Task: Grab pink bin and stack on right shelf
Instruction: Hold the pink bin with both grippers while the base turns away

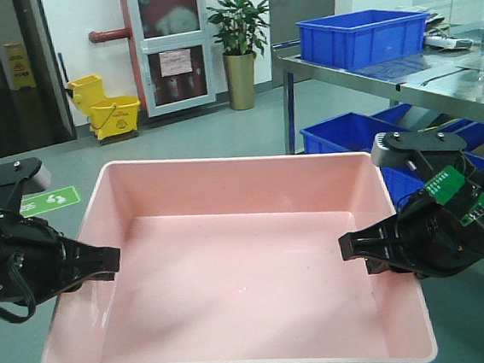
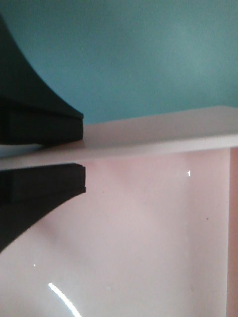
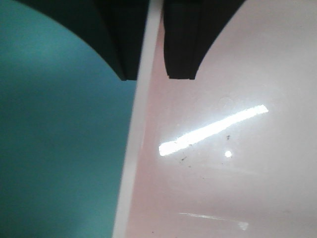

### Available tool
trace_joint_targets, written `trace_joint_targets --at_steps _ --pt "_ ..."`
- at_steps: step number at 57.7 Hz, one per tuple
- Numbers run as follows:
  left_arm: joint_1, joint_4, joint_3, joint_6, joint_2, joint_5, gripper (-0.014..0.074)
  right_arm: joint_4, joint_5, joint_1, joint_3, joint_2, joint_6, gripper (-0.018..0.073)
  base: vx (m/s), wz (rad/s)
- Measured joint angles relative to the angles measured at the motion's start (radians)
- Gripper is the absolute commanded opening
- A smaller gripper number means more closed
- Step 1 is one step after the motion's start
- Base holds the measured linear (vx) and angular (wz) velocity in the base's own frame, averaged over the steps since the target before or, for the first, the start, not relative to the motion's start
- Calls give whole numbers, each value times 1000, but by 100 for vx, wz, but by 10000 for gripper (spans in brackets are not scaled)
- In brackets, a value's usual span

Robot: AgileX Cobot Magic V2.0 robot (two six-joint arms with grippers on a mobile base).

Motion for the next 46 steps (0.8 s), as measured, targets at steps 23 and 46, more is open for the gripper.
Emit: trace_joint_targets --at_steps 23,46 --pt "0 0 0 0 0 0 -1 0 0 0 0 0 0 -8 37 -2" --pt "0 0 0 0 0 0 -1 0 0 0 0 0 0 -8 41 3"
